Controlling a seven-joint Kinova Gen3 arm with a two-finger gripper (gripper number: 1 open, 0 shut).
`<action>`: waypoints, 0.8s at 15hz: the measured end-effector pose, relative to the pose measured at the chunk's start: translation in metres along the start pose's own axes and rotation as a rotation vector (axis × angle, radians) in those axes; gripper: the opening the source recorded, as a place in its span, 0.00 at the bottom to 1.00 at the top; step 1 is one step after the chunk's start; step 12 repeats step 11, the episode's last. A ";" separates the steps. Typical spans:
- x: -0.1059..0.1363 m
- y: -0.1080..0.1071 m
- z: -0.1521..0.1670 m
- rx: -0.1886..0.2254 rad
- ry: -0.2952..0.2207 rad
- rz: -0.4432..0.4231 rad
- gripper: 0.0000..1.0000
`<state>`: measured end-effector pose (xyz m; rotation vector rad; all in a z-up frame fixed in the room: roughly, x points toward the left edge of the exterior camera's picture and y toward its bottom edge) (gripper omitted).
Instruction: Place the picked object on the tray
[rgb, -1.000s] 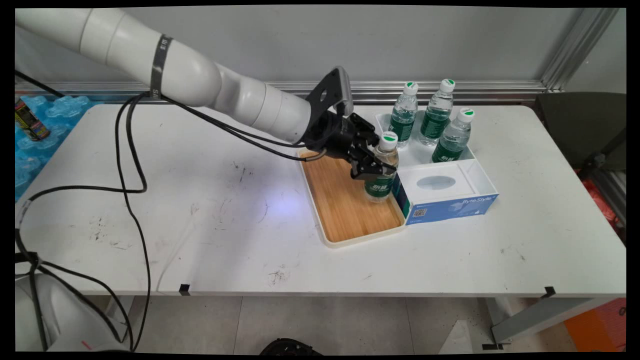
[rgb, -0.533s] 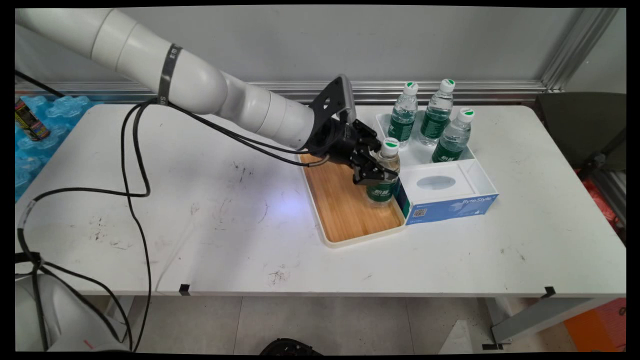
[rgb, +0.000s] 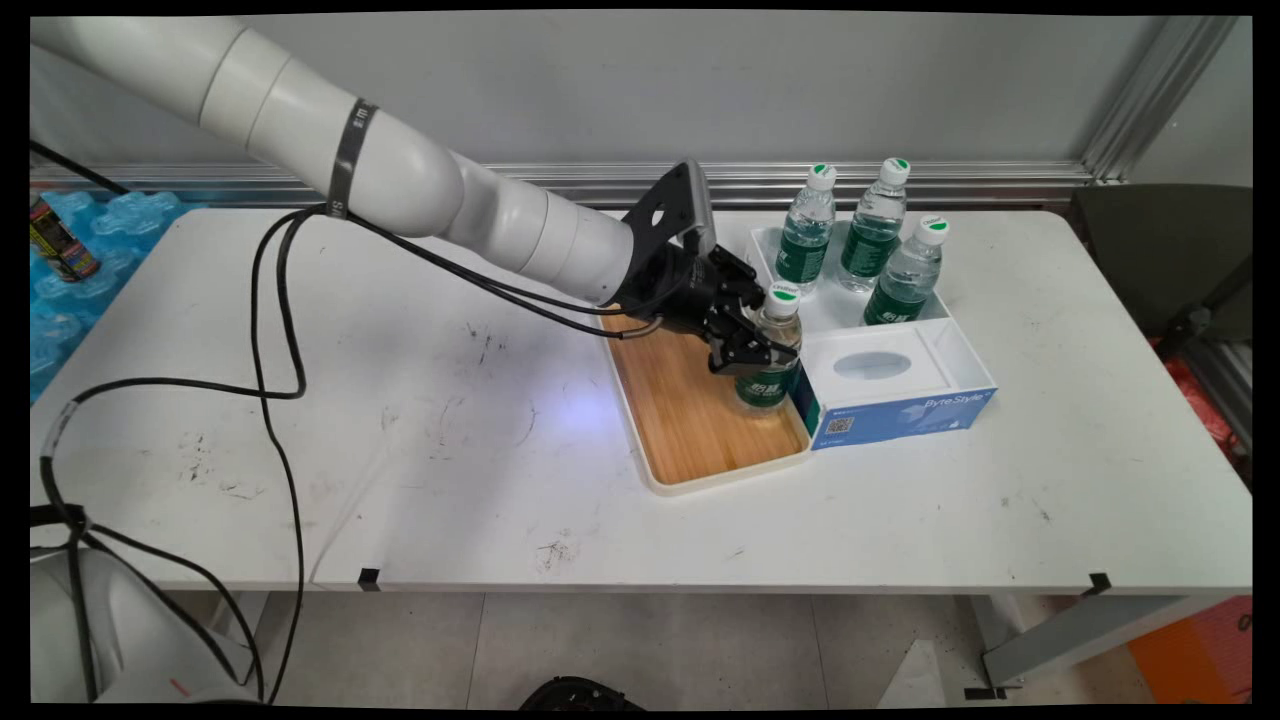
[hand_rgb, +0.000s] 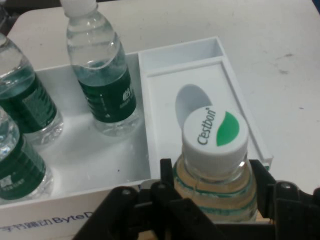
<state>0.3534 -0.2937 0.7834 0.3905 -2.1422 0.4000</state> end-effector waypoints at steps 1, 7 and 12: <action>0.000 0.000 0.000 0.000 0.000 0.000 0.00; -0.003 -0.001 0.004 0.000 -0.002 0.000 0.00; -0.004 -0.001 0.005 -0.001 -0.002 -0.002 1.00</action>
